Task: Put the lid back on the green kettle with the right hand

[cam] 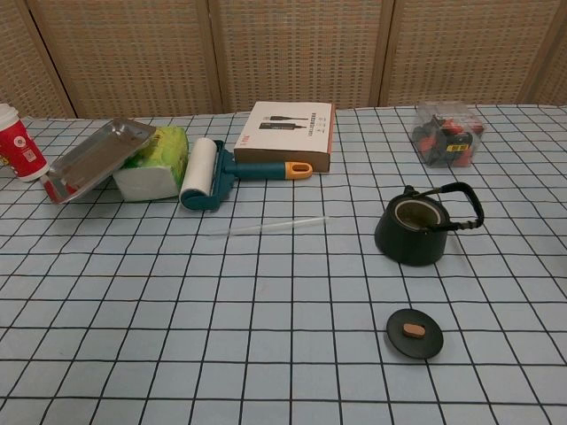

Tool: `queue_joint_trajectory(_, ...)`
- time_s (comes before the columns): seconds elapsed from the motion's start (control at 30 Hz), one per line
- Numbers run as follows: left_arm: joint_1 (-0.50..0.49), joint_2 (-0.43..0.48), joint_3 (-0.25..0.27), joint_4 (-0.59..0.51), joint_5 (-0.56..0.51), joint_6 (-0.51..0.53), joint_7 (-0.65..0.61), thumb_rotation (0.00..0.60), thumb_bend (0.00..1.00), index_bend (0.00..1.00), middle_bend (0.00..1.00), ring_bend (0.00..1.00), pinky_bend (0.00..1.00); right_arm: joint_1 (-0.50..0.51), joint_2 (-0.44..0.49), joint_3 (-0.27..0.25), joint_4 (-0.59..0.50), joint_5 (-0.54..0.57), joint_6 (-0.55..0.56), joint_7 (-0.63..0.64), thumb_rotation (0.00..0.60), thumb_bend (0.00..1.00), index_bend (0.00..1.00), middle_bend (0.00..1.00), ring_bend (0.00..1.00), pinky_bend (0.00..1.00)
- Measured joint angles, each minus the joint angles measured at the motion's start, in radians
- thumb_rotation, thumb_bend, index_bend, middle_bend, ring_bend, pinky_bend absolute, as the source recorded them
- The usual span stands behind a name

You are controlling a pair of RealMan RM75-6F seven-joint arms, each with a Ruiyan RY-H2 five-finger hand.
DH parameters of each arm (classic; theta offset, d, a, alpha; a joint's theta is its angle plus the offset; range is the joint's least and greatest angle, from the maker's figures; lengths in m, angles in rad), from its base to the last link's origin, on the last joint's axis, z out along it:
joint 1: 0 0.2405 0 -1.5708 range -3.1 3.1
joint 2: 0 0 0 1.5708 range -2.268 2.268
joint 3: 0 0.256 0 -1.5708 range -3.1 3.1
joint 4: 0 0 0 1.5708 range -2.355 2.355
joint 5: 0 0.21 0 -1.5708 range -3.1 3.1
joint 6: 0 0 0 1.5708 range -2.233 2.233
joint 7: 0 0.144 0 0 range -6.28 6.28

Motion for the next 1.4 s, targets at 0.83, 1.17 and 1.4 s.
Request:
queue_joint_trajectory(0.83, 0.004, 0.005, -0.007, -0.006, -0.008, 0.009, -0.006, 0.600, 0.03, 0.00, 0.00, 0.00, 0.00, 0.011, 0.014, -0.026, -0.011, -0.043, -0.021, 0.062, 0.600, 0.15, 0.07, 0.00, 0.00, 0.00)
queue_joint_trajectory(1.17, 0.003, -0.002, -0.008, -0.009, -0.008, 0.011, 0.015, 0.600, 0.03, 0.00, 0.00, 0.00, 0.00, 0.062, 0.043, -0.039, -0.016, -0.119, -0.064, 0.189, 0.600, 0.19, 0.24, 0.00, 0.00, 0.00)
queue_joint_trajectory(1.4, 0.000, -0.006, -0.009, -0.007, -0.013, 0.004, 0.020, 0.600, 0.03, 0.00, 0.00, 0.00, 0.00, 0.129, 0.042, -0.055, -0.036, -0.170, -0.153, 0.202, 0.600, 0.33, 0.36, 0.05, 0.00, 0.01)
